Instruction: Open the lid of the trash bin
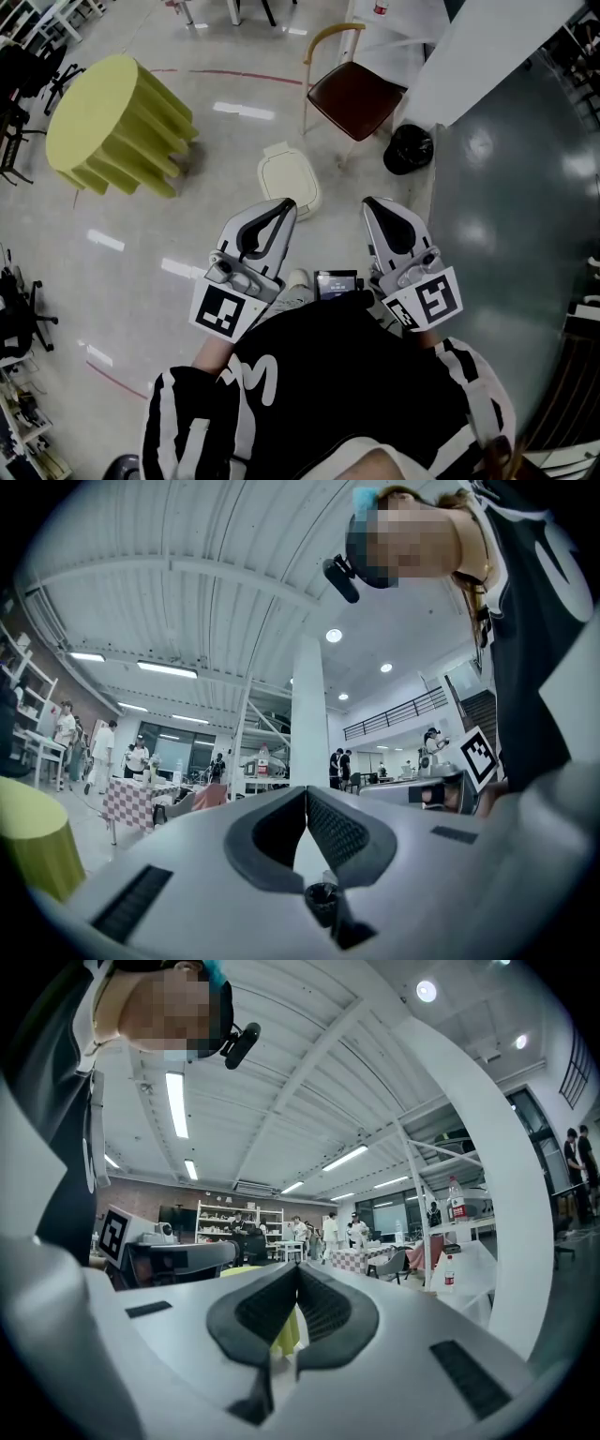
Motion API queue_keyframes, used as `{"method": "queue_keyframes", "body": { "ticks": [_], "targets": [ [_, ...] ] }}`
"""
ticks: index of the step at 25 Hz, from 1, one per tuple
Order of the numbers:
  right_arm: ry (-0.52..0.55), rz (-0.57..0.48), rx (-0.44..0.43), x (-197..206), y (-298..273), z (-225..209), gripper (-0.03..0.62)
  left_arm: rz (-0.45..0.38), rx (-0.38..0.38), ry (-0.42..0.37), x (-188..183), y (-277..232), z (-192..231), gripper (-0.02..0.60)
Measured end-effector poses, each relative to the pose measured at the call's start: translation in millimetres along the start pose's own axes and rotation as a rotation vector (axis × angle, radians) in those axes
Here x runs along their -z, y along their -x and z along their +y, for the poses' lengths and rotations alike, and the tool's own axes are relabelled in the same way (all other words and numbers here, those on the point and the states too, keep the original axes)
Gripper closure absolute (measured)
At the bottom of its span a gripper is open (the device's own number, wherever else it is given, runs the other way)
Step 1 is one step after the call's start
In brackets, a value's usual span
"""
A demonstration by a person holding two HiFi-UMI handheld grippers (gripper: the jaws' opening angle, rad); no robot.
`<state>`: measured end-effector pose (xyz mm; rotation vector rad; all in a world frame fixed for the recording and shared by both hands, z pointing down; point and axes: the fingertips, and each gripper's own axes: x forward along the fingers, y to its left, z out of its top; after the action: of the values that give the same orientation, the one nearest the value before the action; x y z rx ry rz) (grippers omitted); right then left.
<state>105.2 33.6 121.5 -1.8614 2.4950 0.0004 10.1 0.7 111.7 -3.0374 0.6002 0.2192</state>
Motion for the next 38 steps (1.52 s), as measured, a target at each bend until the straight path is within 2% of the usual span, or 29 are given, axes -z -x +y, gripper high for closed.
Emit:
{"method": "queue_keyframes", "body": {
  "ticks": [14, 21, 28, 38],
  "targets": [
    [0.005, 0.004, -0.008, -0.1, -20.8, -3.1, 0.583, 0.014, -0.002, 0.012, 5.7, -3.9, 20.8, 0.571],
    [0.015, 0.007, -0.025, 1.8, -37.0, -21.3, 0.583, 0.003, -0.026, 0.005, 9.2, -19.7, 38.4, 0.571],
    [0.006, -0.004, -0.079, 2.6, -67.4, -34.7, 0.583, 0.012, -0.081, 0.009, 13.7, -31.4, 61.0, 0.571],
    [0.001, 0.040, -0.164, 18.6, -101.0, -56.1, 0.583, 0.028, -0.147, 0.039, 32.9, -44.0, 83.7, 0.571]
  ]
}}
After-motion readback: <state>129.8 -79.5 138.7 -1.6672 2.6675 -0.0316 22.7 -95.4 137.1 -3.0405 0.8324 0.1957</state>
